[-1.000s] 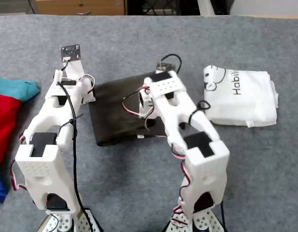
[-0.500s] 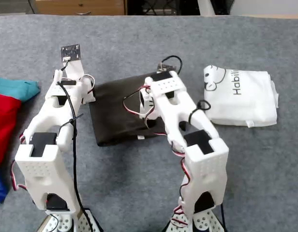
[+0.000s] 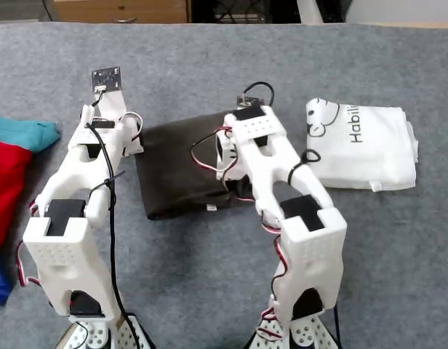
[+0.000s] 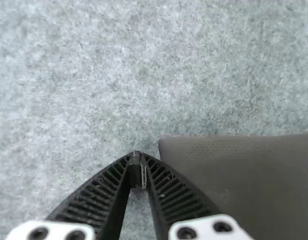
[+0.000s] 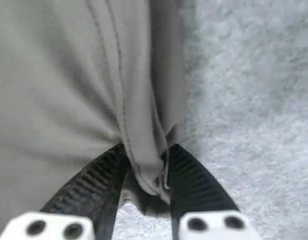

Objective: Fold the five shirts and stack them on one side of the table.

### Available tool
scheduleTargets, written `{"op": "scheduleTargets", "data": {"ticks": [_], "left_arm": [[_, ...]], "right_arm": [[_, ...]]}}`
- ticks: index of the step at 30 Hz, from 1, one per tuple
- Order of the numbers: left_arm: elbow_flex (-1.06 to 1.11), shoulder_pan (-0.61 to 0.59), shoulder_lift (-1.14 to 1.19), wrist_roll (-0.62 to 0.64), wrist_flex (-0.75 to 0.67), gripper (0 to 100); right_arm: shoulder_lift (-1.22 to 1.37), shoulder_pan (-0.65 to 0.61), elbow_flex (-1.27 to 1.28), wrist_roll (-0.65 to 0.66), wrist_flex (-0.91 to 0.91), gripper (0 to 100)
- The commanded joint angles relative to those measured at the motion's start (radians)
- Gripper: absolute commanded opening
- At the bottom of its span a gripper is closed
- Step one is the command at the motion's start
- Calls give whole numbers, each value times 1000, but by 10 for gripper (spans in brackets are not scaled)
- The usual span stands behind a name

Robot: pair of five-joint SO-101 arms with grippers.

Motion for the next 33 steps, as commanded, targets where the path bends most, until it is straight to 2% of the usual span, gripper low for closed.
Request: {"op": "scheduleTargets", "data": {"ticks": [1,5,8,9,12,17,20,26,33], "left_arm": [[-12,-18,-15,9,6,29],[-15,-18,-15,9,9,41],[-39,-22,-17,40,54,188],[-58,-35,-17,81,74,198],[-159,-58,-21,160,160,204],[-461,-70,-64,163,405,205],[-595,-96,-57,164,488,237],[-674,-154,-26,164,555,242],[-674,-183,5,160,601,245]], "right_arm": [[31,48,2,23,18,36],[27,57,1,61,25,13],[25,52,-8,68,26,14],[25,54,-22,78,32,14],[25,58,-105,129,101,14],[25,87,-351,176,259,14],[25,95,-522,238,377,14],[-2,149,-688,359,407,14],[-48,238,-714,446,407,14]]}}
